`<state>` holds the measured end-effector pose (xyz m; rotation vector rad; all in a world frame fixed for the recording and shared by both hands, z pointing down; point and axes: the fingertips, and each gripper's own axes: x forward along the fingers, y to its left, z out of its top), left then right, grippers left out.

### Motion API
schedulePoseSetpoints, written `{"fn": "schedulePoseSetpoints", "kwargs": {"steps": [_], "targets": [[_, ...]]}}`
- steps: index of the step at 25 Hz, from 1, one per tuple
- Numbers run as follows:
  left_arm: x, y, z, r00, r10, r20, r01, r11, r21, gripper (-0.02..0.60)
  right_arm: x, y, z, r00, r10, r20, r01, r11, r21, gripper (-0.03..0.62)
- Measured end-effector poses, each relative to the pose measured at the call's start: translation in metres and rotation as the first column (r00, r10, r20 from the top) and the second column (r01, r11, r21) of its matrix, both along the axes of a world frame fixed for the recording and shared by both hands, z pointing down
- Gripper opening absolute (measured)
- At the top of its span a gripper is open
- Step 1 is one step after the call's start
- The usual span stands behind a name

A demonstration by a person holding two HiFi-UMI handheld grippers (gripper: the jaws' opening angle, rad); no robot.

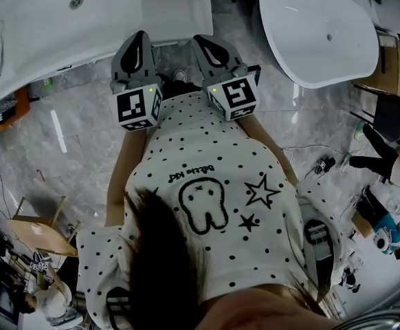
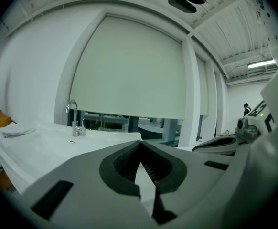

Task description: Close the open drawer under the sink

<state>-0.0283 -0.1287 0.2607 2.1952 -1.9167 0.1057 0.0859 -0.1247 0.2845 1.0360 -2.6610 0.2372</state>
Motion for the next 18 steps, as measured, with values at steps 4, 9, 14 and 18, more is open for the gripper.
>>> {"fn": "schedulePoseSetpoints", "kwargs": {"steps": [4,9,14,18], "targets": [[0.006,0.006,-0.005,1.0,-0.001,-0.01,0.001,1.0,-0.003,0.005,0.005,-0.003,0.002,1.0,0.0,0.01,0.001,1.0,-0.005,0.015],[0.014,0.016,-0.015,0.999,0.039,0.003,-0.039,0.999,0.009,0.005,0.002,-0.002,0.005,1.0,-0.017,0.015,0.017,1.0,-0.022,0.015],[0.015,0.009,-0.013,0.997,0.081,0.001,-0.081,0.997,0.012,0.005,-0.002,-0.005,0.005,1.0,-0.028,0.005,0.028,0.999,-0.017,0.015],[0.013,0.007,-0.012,0.996,0.087,-0.006,-0.086,0.996,0.011,0.005,-0.003,-0.005,0.001,0.999,-0.035,0.006,0.035,0.999,0.002,0.015]]}}
